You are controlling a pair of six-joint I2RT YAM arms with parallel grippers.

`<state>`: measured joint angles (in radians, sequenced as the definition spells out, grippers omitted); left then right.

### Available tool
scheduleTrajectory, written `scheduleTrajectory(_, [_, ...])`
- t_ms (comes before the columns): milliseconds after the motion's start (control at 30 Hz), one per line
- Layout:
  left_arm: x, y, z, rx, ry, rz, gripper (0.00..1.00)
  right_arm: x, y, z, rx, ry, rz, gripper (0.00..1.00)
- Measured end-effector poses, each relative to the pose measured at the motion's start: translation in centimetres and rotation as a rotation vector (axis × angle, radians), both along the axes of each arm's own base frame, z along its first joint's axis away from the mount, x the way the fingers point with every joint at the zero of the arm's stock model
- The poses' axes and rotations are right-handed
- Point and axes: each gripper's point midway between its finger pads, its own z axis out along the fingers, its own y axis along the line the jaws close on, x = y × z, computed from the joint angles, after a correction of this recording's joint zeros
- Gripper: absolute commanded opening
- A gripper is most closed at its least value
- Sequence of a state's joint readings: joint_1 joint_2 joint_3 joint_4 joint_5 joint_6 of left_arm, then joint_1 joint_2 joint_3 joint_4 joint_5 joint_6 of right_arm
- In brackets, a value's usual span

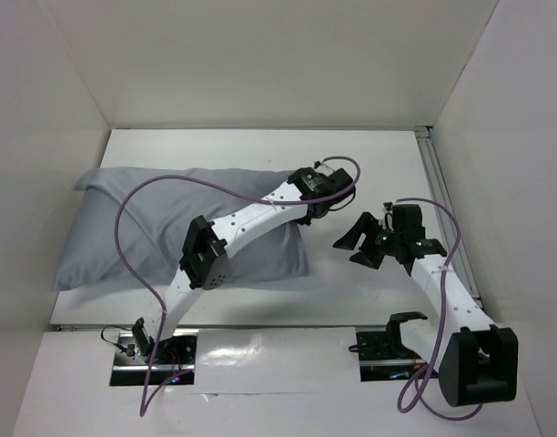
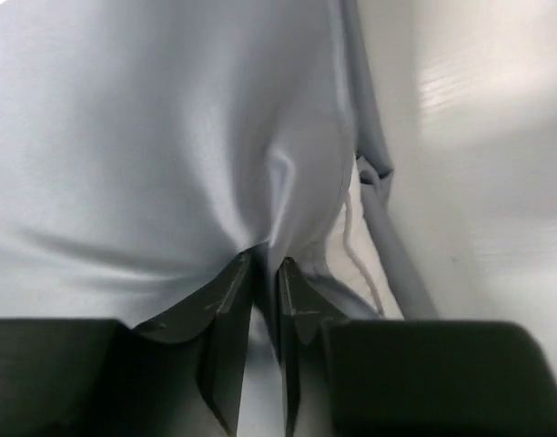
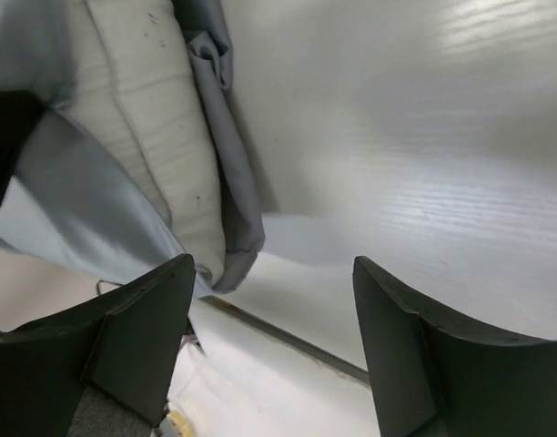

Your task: Put the pillow into the pillowcase

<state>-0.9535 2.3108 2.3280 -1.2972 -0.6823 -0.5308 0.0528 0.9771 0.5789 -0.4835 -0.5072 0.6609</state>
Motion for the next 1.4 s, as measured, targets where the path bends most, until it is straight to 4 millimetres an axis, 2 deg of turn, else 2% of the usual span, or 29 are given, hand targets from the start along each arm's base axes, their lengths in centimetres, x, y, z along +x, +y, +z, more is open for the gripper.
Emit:
scheduleTrajectory(33, [0.0,-0.1,0.7,-0.020,-0.007,-0.003,0.28,0.1,0.3,-0.1,0.014,0.001,0.009,0.73])
scheduleTrajectory(100, [-0.6,-0.4,2.3,-0.075,0.001,-0.015,0.19,0.6,1.0,-0.3,0.040,0.001,0.027,0.60])
scheduleTrajectory(133, [-1.0,-0.5,3.4,-0.113,0.004,-0.022,0.16,0.9,1.6,-0.3,0.055,0.000,0.041,0.57])
scheduleTrajectory(267, [-3.2,-0.7,8.8,-0.317,0.020,-0.071,0.01,2.2,5.0,-0.6,0.113,0.001,0.130,0.56])
scheduleTrajectory(367, [-4.9,-0.4,12.2,-0.460,0.040,-0.106,0.00,3.8,7.4,-0.2,0.142,-0.025,0.198,0.49])
scheduleTrajectory(433, [-5.5,-0.2,13.4,-0.518,0.057,-0.121,0.00,5.0,8.3,0.1,0.158,-0.046,0.222,0.43])
scheduleTrajectory(467, [-5.7,-0.3,13.7,-0.542,0.069,-0.128,0.00,5.5,8.6,0.1,0.165,-0.058,0.229,0.31])
scheduleTrajectory(667, [-7.0,-2.2,13.1,-0.624,0.172,-0.191,0.00,7.1,10.4,0.5,0.231,-0.104,0.282,0.18])
scheduleTrajectory(767, [-7.9,-3.5,13.1,-0.671,0.229,-0.229,0.00,7.5,13.9,0.3,0.257,-0.107,0.376,0.12])
scheduleTrajectory(867, [-8.0,-5.3,13.5,-0.724,0.265,-0.267,0.00,6.5,18.4,-0.4,0.293,-0.099,0.476,0.09])
scheduleTrajectory(1000, [-8.1,-6.6,13.7,-0.760,0.317,-0.303,0.00,5.3,21.7,-0.5,0.376,-0.081,0.531,0.08])
scheduleTrajectory(1200, [-8.2,-8.5,14.2,-0.844,0.377,-0.337,0.00,7.3,23.4,1.7,0.532,-0.142,0.488,0.05])
scheduleTrajectory(1400, [-9.0,-10.6,13.7,-0.907,0.459,-0.359,0.00,9.6,24.2,3.8,0.665,-0.192,0.420,0.04])
